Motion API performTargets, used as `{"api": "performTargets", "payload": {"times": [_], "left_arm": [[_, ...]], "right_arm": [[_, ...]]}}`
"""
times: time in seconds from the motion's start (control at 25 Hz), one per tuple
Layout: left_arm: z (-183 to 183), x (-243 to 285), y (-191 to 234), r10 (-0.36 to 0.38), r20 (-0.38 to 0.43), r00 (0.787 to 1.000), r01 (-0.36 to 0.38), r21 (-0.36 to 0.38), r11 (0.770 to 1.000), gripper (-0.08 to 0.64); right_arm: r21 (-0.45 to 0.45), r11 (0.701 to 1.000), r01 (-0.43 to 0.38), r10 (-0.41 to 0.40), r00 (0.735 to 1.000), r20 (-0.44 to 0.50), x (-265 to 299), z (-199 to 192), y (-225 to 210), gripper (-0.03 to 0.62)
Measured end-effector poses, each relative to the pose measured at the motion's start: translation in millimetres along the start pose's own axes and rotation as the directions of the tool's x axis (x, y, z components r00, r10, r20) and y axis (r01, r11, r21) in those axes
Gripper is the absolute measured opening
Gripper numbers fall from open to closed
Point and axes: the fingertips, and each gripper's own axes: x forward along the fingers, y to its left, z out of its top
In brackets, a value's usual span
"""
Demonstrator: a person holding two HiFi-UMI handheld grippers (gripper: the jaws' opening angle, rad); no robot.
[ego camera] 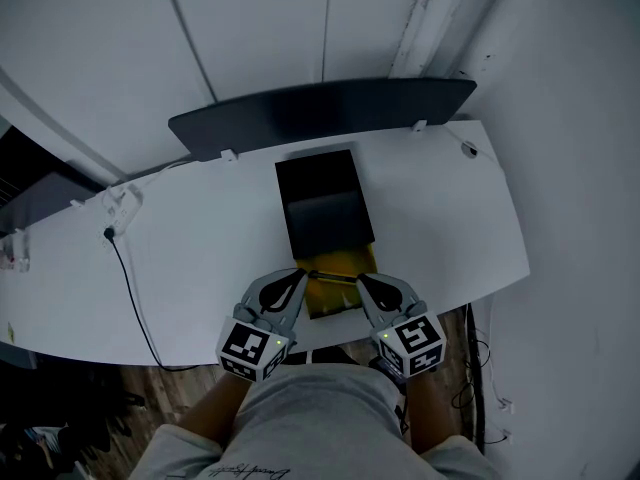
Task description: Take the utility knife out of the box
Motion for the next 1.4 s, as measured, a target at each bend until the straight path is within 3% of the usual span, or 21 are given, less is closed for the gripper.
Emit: {"api": "performTargets", "payload": {"times": [0.76,1.2,1.4], "left_arm": [[-45.8,11.5,18.5,0.017,-0.087,0.996,-0.019,-0.026,0.999,0.001],[-75.6,15.2,25.7,0.022,-0.130,0.991,-0.030,-0.055,0.998,0.000],[-85.2,18.5,29.4,0.020,-0.145,0.989,-0.029,-0.063,0.998,0.001]], "right_arm": [[-0.083,0.996,-0.039,0.023,0.983,-0.180,38.5,-50.2,-16.6,0.015],[-0.166,0.982,-0.086,0.022,0.936,-0.352,62.2,-89.3,-20.7,0.024],[-0.254,0.958,-0.136,0.013,0.900,-0.435,74.1,-107.3,-20.0,0.052]]}}
